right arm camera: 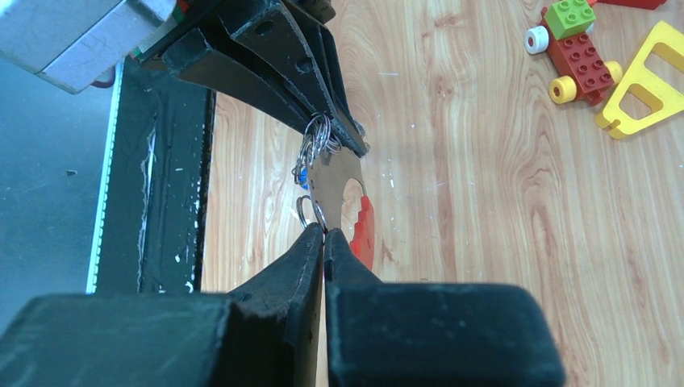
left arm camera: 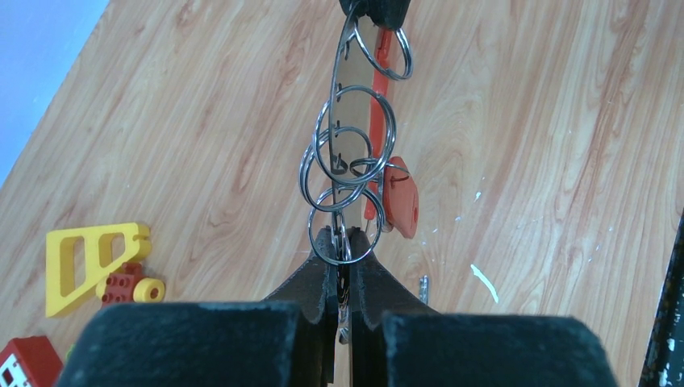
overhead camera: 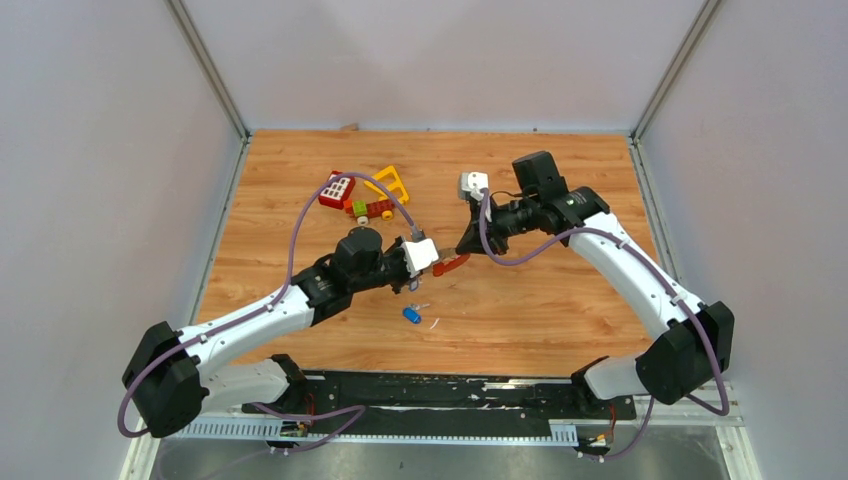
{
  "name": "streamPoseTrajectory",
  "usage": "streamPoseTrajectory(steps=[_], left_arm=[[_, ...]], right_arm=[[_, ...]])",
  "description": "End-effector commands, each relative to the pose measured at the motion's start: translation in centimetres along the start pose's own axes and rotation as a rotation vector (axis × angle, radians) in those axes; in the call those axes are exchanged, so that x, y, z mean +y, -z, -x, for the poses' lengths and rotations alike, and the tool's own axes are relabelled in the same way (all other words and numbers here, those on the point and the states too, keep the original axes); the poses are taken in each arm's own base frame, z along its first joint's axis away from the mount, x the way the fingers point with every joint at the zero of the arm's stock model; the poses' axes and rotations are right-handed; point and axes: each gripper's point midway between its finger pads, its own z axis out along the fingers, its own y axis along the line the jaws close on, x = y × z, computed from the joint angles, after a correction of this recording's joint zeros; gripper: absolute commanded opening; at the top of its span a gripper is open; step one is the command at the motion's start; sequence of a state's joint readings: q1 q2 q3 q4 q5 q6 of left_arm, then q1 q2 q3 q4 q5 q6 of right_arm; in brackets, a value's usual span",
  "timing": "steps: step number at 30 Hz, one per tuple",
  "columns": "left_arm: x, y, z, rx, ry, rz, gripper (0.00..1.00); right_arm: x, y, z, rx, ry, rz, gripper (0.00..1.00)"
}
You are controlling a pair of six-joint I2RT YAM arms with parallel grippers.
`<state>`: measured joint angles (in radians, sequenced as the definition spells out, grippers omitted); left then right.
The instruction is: Put the keys on the keyring
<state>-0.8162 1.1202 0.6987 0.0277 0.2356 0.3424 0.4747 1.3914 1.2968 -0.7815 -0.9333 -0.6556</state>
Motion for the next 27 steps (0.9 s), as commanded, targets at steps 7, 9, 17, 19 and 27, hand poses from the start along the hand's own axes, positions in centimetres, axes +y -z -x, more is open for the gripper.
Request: streamPoseTrajectory(steps=[7, 9, 17, 19, 27], left_arm=[[0.5, 0.2, 1.2, -0.024, -0.010, 0.005, 0.00], [0.4, 0.1, 1.1, -0.020, -0.011, 0.000, 0.00], [0.3, 0.1, 1.0, -0.018, -0.011, -0.005, 0.00], [0.3, 0.1, 1.0, -0.018, -0.010, -0.003, 0.00], [1.0, 0.1, 1.2, -0.013, 0.004, 0.031, 0.00]], right_arm=[[-0.6, 1.0, 0.5, 0.101, 0.109, -0.070, 0.00], [-0.8, 1.1, 0.6, 0.110, 0.120, -0.085, 0.00], [-1.1, 1.0, 0.7, 0.135, 0.131, -0.104, 0.00], [-1.1, 1.0, 0.6, 0.142, 0.136, -0.108, 0.00], [-1.3, 1.4, 1.5, 0.140, 0.176, -0.158, 0.00]])
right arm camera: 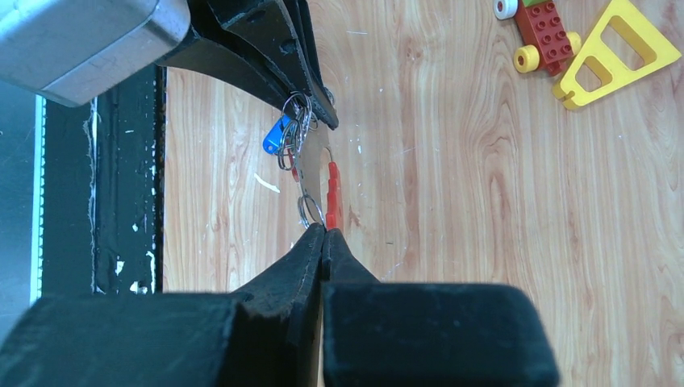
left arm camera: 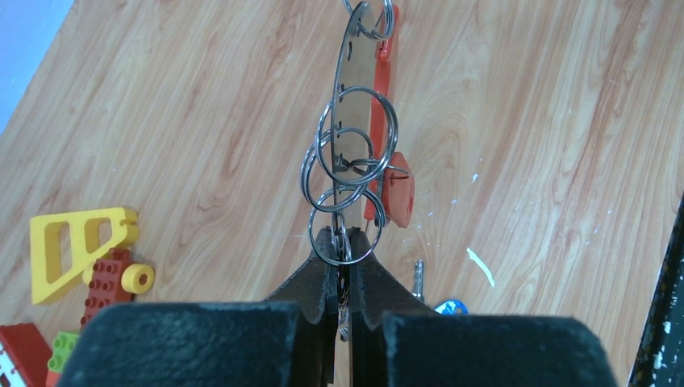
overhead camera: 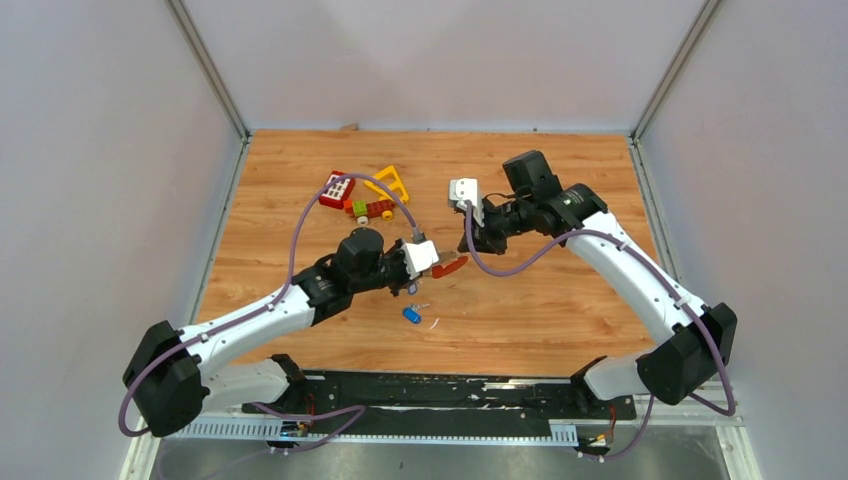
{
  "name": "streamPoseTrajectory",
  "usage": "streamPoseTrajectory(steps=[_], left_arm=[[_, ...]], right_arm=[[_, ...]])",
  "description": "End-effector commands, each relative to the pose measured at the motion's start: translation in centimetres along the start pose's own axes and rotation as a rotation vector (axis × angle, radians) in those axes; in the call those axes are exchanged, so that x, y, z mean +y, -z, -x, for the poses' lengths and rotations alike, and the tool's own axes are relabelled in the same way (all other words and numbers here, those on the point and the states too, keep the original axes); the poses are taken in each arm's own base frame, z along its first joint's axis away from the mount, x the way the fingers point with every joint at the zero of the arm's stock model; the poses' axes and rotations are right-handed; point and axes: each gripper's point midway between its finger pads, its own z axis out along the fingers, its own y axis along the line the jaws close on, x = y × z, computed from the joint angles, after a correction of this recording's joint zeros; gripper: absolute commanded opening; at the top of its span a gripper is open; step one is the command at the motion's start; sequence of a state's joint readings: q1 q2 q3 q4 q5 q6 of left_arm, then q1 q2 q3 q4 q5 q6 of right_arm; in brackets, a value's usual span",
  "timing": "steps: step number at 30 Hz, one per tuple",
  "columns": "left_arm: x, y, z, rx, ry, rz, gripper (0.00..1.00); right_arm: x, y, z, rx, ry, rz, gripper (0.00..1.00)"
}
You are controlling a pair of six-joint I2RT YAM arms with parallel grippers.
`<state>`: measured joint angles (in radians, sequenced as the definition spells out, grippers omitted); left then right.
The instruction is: Put the keys on the keyring
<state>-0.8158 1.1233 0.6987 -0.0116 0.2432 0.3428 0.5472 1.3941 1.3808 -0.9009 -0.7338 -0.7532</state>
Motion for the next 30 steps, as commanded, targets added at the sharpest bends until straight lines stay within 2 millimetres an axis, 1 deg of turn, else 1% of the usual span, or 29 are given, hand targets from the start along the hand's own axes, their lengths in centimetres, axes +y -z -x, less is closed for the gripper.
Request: streamPoseTrajectory(steps=[1, 4, 7, 9, 10, 12, 14, 16, 18, 22, 24, 27, 29, 30], left_arm=[[1.6, 0.1, 2.2, -0.049, -0.003, 0.059, 0.00], [2.2, 0.1, 2.7, -0.058, -0.007, 0.079, 0.06], [2.9, 0.4, 3.5, -0.071, -0.033, 0.108, 0.19], [3.4, 0.8, 4.1, -0.083, -0.065, 0.126, 0.30], [3.6, 1.1, 4.6, -0.092, -0.082, 0.135, 0.41], [4.0, 1.7, 5.5, -0.112, -0.122, 0.146, 0.55], [4.0, 2.2, 6.3, -0.128, -0.166, 0.138, 0.67], [3.5, 2.6, 6.6, -0.126, -0.207, 0.099, 0.73], [2.9, 2.8, 6.8, -0.122, -0.239, 0.060, 0.78], [2.8, 3.0, 7.5, -0.131, -0.253, 0.040, 0.78], [2.8, 2.8, 7.4, -0.123, -0.249, 0.039, 0.76], [2.6, 2.6, 6.2, -0.100, -0.241, 0.040, 0.74], [2.2, 2.4, 5.2, -0.090, -0.235, 0.030, 0.74], [2.0, 2.2, 4.8, -0.085, -0.231, 0.023, 0.75]], right_arm=[[-1.5, 1.4, 1.7, -0.008, 0.065, -0.104, 0.00], [-1.9, 2.0, 2.6, -0.037, 0.074, -0.149, 0.00], [-2.4, 2.4, 3.3, -0.072, 0.099, -0.206, 0.00], [-2.7, 2.8, 3.9, -0.088, 0.126, -0.245, 0.00], [-2.8, 3.0, 4.0, -0.090, 0.137, -0.260, 0.00], [-3.0, 3.3, 4.5, -0.099, 0.155, -0.281, 0.00], [-3.0, 3.4, 5.0, -0.103, 0.178, -0.291, 0.00], [-3.0, 3.4, 5.5, -0.104, 0.200, -0.297, 0.00], [-2.9, 3.4, 5.8, -0.106, 0.222, -0.298, 0.00], [-3.0, 3.3, 5.9, -0.099, 0.233, -0.304, 0.00], [-3.0, 3.0, 4.7, -0.065, 0.212, -0.305, 0.00], [-3.4, 3.0, 1.5, -0.012, 0.152, -0.331, 0.00], [-3.8, 3.3, -1.1, 0.018, 0.091, -0.347, 0.04], [-4.0, 3.6, -2.4, 0.031, 0.056, -0.349, 0.09]])
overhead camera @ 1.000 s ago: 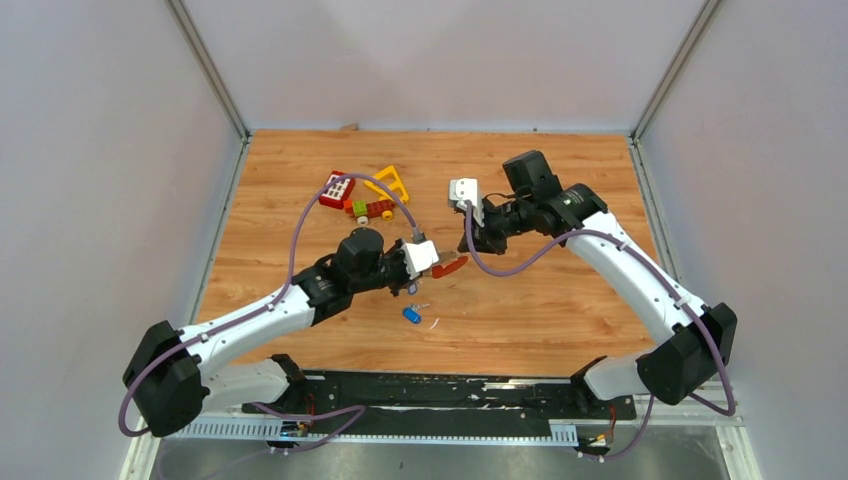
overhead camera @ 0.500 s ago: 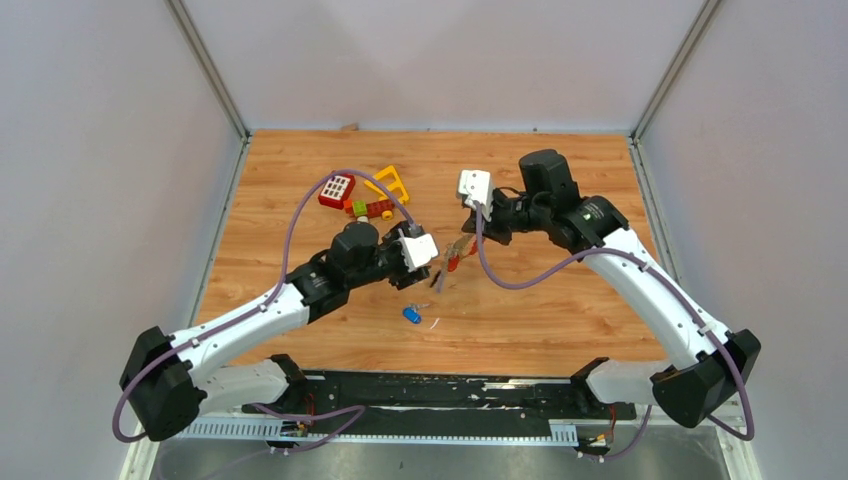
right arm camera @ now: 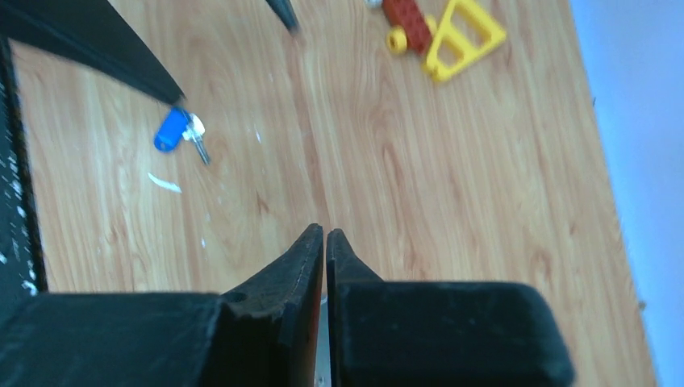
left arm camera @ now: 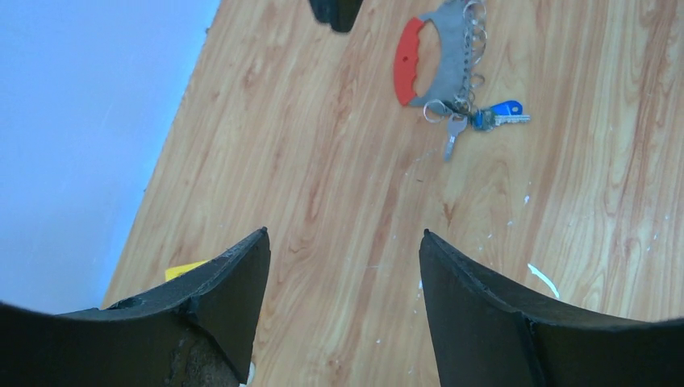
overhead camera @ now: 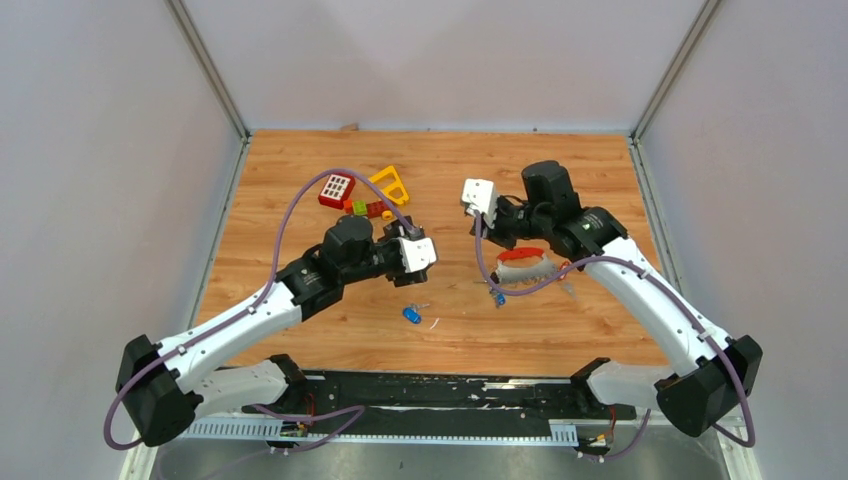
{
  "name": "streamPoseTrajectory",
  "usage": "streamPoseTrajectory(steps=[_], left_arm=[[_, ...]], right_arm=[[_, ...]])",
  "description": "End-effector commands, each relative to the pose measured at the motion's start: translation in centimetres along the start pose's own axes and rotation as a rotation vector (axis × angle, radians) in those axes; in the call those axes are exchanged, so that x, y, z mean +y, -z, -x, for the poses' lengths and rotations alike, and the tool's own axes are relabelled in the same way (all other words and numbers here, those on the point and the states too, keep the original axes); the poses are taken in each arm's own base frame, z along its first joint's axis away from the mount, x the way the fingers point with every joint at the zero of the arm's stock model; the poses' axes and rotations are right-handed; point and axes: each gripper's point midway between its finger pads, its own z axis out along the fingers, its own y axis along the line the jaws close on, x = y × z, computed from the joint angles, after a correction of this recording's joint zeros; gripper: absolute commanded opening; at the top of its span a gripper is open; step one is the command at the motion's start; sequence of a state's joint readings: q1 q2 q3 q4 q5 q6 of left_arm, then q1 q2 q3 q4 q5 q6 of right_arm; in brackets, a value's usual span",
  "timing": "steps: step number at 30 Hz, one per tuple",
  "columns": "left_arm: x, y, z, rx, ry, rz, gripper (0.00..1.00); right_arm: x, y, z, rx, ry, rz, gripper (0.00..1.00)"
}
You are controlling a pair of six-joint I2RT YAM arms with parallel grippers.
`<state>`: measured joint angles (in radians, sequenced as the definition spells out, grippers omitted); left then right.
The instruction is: Put the keys on the keyring
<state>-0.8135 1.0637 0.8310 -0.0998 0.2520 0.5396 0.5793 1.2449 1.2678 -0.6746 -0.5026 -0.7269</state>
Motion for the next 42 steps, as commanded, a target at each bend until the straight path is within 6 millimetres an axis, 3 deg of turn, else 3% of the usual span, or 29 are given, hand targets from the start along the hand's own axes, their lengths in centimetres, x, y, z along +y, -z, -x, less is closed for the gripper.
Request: streamPoseTrajectory(steps=[1, 3, 5, 7, 10, 15, 21, 30, 36, 42], left_arm=[[-0.9, -0.1, -1.2, 0.009, -0.004, -0.026, 0.75], [-1.4, -0.3, -1.7, 0.017, 0.012, -0.039, 0.76], [-1.8, -0.3, -1.8, 0.018, 0.025, -0.053, 0.78], [-2.2, -0.2, -1.9, 0.017, 0.032, -0.068, 0.80], [-2.6, -0.3, -2.3, 0.024, 0.041, -0.081, 0.84], [-3.0, -0.8, -3.1, 0.058, 0.087, -0.092, 0.89], [-3.2, -1.3, -4.0, 0.097, 0.135, -0.096, 0.89], [-3.6, -1.5, -4.2, 0.109, 0.161, -0.107, 0.88], [-4.0, -1.8, -4.6, 0.123, 0.176, -0.127, 0.86], [-4.2, -1.7, -4.6, 0.117, 0.167, -0.137, 0.86]], right_arm=[[-0.9, 1.4, -5.3, 0.085, -0.114, -0.060, 0.15], [-0.9, 2.1, -7.8, 0.117, -0.178, -0.065, 0.30], [-0.6, 2.9, -10.5, 0.159, -0.228, -0.070, 0.53], [-0.6, 3.7, -13.5, 0.208, -0.275, -0.091, 0.59], [-1.1, 4.9, -17.2, 0.262, -0.351, -0.125, 0.60], [-1.4, 4.4, -20.9, 0.353, -0.509, -0.141, 0.54], [-1.9, 3.4, -23.3, 0.428, -0.640, -0.149, 0.48], [-3.8, 6.0, -27.2, 0.488, -0.767, -0.231, 0.45], [-4.8, 6.2, -29.3, 0.521, -0.745, -0.209, 0.45], [-5.0, 6.1, -30.3, 0.502, -0.653, -0.037, 0.55]])
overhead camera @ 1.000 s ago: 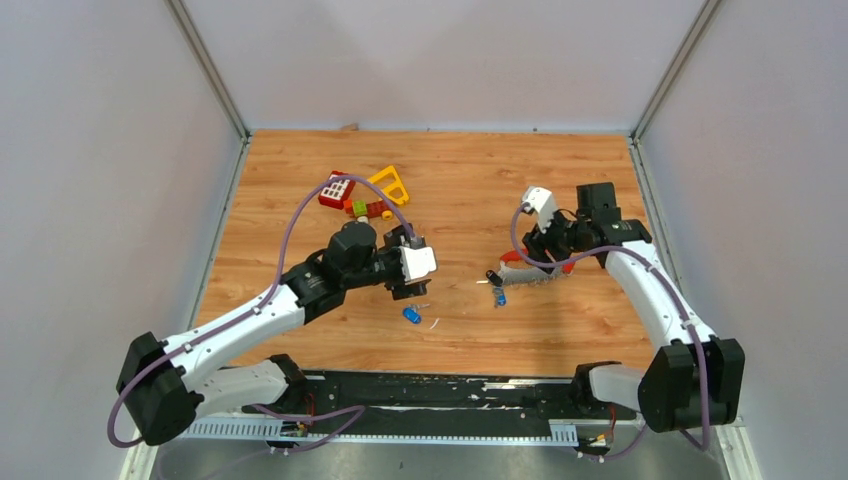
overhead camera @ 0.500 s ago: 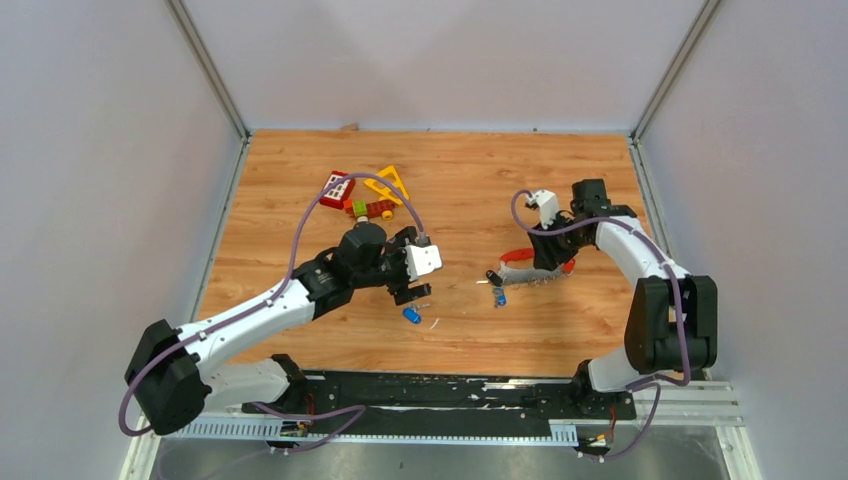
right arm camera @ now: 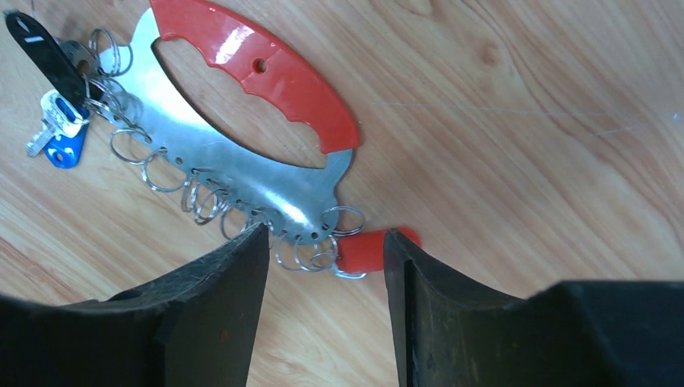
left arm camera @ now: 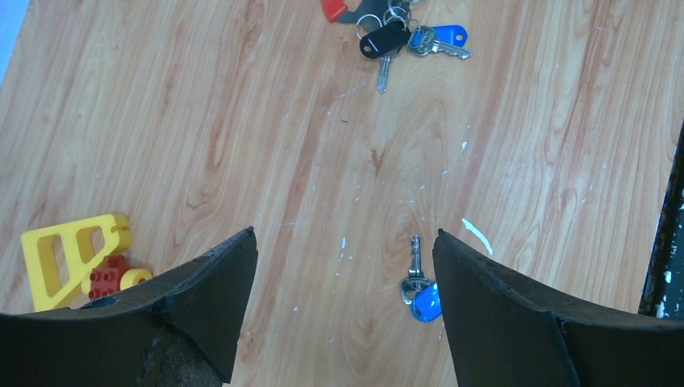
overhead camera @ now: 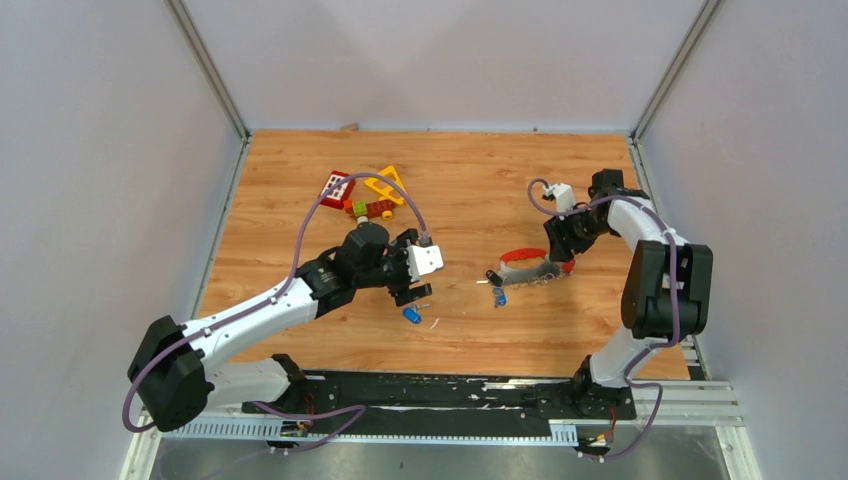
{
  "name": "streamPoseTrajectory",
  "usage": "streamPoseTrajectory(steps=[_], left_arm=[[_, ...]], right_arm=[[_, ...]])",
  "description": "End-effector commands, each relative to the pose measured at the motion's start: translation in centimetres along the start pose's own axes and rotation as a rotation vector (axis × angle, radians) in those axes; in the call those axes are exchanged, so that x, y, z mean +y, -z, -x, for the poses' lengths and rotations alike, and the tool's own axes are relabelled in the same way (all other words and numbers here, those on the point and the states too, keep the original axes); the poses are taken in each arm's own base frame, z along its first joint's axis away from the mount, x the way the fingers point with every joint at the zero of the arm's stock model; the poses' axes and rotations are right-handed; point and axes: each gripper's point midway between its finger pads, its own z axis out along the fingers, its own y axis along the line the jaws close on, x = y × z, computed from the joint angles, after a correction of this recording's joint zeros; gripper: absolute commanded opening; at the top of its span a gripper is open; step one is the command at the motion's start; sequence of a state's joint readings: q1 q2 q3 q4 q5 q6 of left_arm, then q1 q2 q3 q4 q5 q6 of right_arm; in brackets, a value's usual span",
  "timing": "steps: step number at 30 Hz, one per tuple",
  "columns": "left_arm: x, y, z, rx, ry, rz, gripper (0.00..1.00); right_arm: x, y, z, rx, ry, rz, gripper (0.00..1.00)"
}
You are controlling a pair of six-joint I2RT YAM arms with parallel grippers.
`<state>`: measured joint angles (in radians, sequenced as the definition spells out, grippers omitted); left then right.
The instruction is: Put the keys on the keyring
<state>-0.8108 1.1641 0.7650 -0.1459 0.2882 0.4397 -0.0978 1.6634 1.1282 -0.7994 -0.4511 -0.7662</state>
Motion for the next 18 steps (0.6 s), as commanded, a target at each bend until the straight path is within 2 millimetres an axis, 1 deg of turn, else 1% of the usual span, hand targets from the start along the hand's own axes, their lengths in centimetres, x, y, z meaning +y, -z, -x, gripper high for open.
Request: streamPoseTrajectory(steps=[1, 3, 6, 10, 14, 18], left_arm=[[0.2, 0.1, 1.4, -0.040, 0.006, -0.009, 0.86], [0.1, 0.1, 1.4, -0.040, 0.005, -0.011, 0.86], [0.0, 0.0, 1.2, -0.036, 0.002, -0.015, 0.86], [0.0, 0.0, 1.2, -0.032, 0.000, -0.015, 0.86], [0.0, 0.0, 1.1, -0.032, -0.004, -0.019, 0.86], [-0.1, 0.0, 0.9, -0.026, -0.006, -0.023, 0.86]], right_arm=[[-1.3, 0.3, 0.9, -0.011, 0.146, 0.078, 0.56], [-1.8, 0.1, 0.9, -0.001, 0.180, 0.115, 0.56], [-1.9, -0.4, 1.0, 0.016, 0.210, 0.182, 0.56], [-2.4, -1.1, 0.9, 0.028, 0.251, 0.219, 0.56], [-2.5, -2.1, 0.2, 0.043, 0.273, 0.256, 0.55], [-2.1, -2.9, -0.7, 0.065, 0.285, 0.299, 0.54]])
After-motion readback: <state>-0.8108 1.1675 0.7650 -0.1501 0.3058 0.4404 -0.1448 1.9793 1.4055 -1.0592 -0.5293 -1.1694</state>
